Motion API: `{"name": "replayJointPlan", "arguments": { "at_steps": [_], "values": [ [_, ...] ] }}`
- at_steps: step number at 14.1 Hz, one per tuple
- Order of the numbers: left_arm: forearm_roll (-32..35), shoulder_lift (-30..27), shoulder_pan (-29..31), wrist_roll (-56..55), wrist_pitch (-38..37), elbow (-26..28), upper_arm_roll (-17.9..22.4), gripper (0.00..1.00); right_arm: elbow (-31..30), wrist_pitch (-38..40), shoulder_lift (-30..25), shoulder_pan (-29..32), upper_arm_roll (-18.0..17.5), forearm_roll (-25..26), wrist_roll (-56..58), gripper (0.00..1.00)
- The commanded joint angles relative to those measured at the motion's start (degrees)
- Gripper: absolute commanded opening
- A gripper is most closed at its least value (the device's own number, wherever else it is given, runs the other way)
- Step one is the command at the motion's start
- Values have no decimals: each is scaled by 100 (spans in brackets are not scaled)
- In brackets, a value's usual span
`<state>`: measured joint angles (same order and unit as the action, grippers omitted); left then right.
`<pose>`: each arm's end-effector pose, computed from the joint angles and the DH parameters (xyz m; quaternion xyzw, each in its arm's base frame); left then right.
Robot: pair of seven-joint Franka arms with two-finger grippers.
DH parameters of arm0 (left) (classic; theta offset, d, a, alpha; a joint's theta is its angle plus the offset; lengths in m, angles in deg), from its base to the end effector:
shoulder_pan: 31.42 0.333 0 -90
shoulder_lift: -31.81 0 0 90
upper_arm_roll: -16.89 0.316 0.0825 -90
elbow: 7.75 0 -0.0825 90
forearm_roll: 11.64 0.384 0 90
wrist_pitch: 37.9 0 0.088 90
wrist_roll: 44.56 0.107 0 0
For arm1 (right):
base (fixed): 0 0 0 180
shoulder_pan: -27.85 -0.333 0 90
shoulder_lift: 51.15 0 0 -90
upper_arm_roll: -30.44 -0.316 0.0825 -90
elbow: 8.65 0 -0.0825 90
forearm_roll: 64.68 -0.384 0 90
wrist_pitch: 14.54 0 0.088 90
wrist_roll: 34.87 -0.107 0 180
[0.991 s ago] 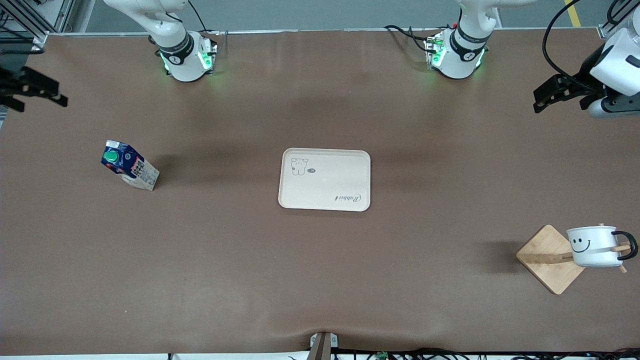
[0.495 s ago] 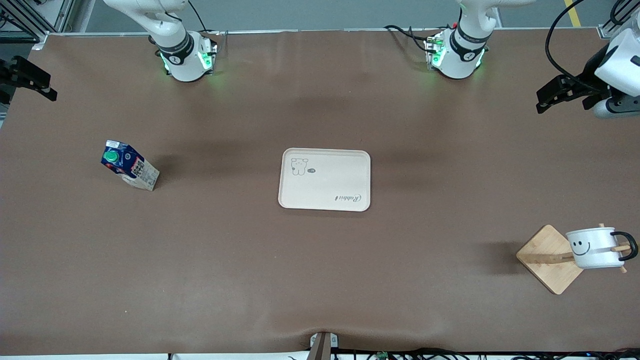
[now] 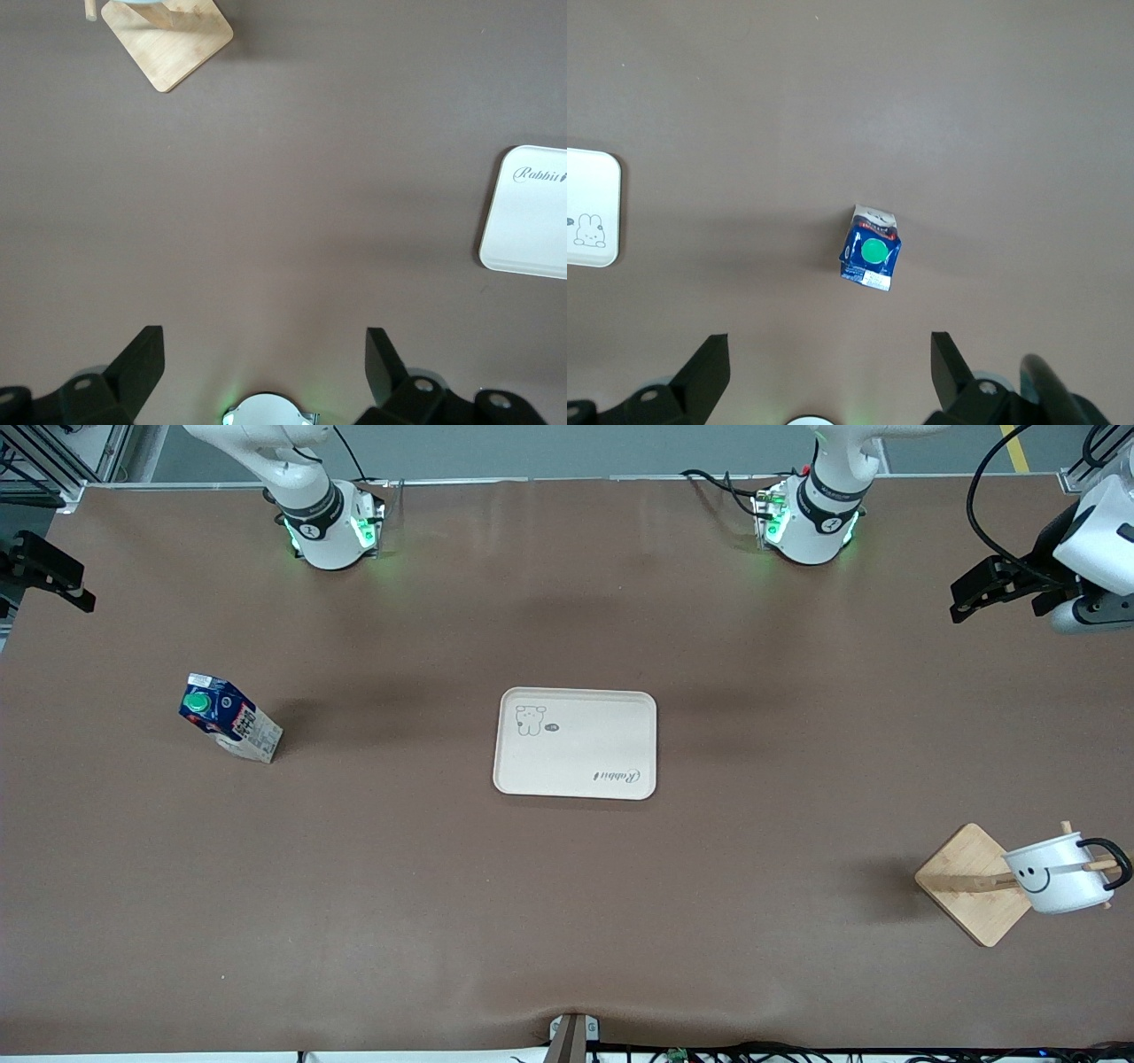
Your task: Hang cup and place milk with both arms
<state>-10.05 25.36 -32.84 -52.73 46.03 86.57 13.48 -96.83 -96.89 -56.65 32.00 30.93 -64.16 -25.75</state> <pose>0.5060 -0.0414 0.6401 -0.9988 -0.0304 0.0323 0.0210 0.5078 -0.0425 0.6787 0.9992 0.0385 -0.0034 0.0037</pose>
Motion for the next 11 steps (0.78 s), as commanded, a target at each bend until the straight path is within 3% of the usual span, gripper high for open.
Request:
{"name": "replayJointPlan", "arguments": {
  "at_steps": [1,11],
  "values": [
    [34,-41,19,44,-131,-159,7,100,284,79,207,-19,-13,168,-7,100],
    [132,73,-8,35,-175,-361,-46,100,249,149,207,-28,-13,265,-16,100]
  ]
}}
